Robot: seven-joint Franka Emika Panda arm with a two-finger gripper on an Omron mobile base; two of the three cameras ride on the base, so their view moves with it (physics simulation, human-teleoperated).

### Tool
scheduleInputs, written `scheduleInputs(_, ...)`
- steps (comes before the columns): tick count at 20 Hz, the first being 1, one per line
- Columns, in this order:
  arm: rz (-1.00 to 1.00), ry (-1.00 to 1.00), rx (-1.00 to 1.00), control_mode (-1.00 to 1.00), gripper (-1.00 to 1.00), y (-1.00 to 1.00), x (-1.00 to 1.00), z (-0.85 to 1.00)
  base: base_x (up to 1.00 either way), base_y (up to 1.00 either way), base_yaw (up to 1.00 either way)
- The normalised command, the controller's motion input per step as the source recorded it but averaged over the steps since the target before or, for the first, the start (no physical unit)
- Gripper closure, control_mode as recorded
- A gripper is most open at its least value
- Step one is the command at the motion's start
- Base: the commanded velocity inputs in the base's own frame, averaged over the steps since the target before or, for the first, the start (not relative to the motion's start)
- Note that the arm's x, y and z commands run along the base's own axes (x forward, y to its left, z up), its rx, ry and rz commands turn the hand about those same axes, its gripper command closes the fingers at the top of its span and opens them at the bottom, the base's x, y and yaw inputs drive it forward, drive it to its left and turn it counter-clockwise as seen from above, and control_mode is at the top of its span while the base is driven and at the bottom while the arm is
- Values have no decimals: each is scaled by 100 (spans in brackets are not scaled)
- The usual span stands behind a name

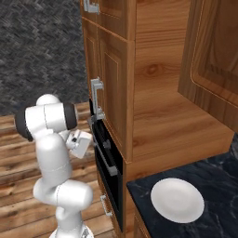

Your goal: Take the baked cake out of the oven and place it on the plate for cooling. Then close the oven door.

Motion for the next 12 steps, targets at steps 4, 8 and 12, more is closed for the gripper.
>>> scheduleInputs(4,7,0,0,-100,-100,-14,18,-23,0,0,0)
scheduleInputs(8,10,0,0,-100,-100,-12,23,-29,0,0,0)
scheduleInputs(12,11,0,0,-100,-100,-4,20,-36,0,0,0)
